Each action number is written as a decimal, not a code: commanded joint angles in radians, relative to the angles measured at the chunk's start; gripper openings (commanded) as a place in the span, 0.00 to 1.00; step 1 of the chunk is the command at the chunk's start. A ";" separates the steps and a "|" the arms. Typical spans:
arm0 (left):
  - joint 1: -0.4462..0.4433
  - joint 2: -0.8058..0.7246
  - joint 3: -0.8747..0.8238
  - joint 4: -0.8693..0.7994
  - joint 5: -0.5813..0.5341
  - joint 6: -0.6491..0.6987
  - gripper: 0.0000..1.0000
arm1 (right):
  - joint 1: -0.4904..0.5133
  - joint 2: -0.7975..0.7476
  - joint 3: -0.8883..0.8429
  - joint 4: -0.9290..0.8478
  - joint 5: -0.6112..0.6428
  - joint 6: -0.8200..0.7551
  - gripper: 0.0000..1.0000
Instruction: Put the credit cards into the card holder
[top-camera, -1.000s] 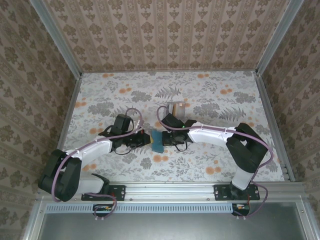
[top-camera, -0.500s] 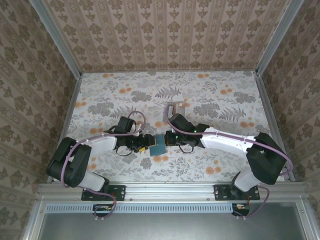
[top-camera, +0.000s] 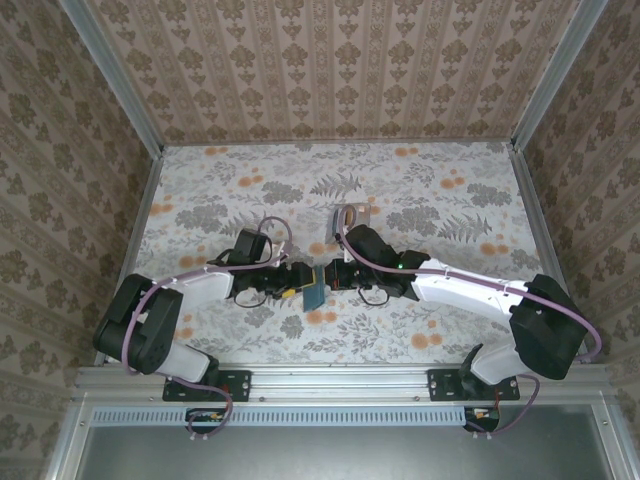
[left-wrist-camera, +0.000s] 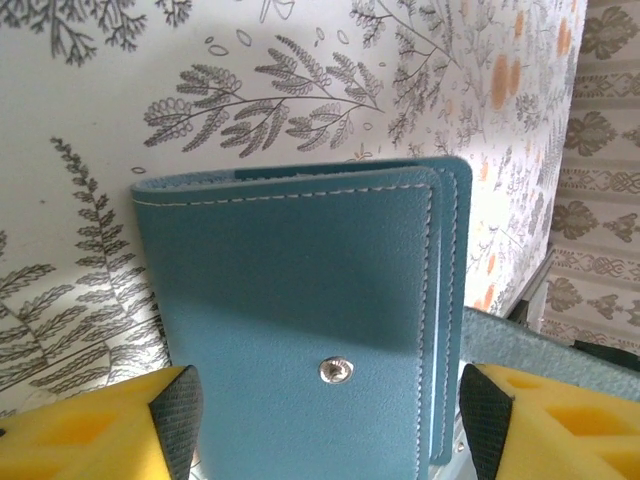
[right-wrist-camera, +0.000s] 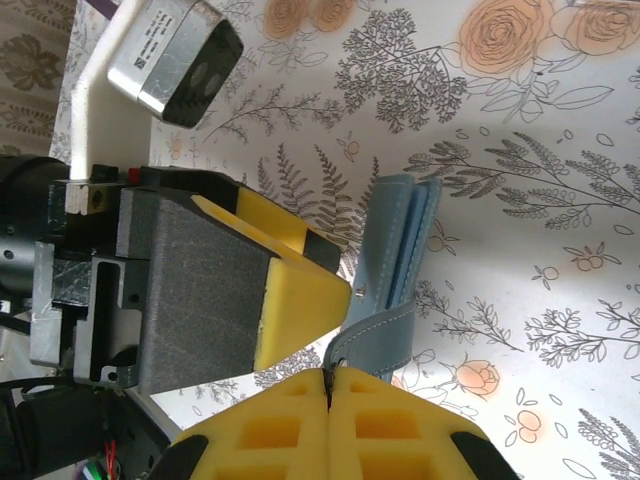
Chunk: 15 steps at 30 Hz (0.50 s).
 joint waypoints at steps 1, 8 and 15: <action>0.004 0.012 0.009 0.013 0.014 0.002 0.71 | -0.004 -0.008 -0.001 0.043 -0.038 -0.016 0.00; -0.001 0.030 0.029 0.001 0.019 0.014 0.74 | -0.004 -0.012 0.001 0.047 -0.031 -0.017 0.00; 0.013 0.038 0.039 -0.029 0.005 0.033 0.54 | -0.004 -0.006 0.011 0.019 -0.026 -0.025 0.00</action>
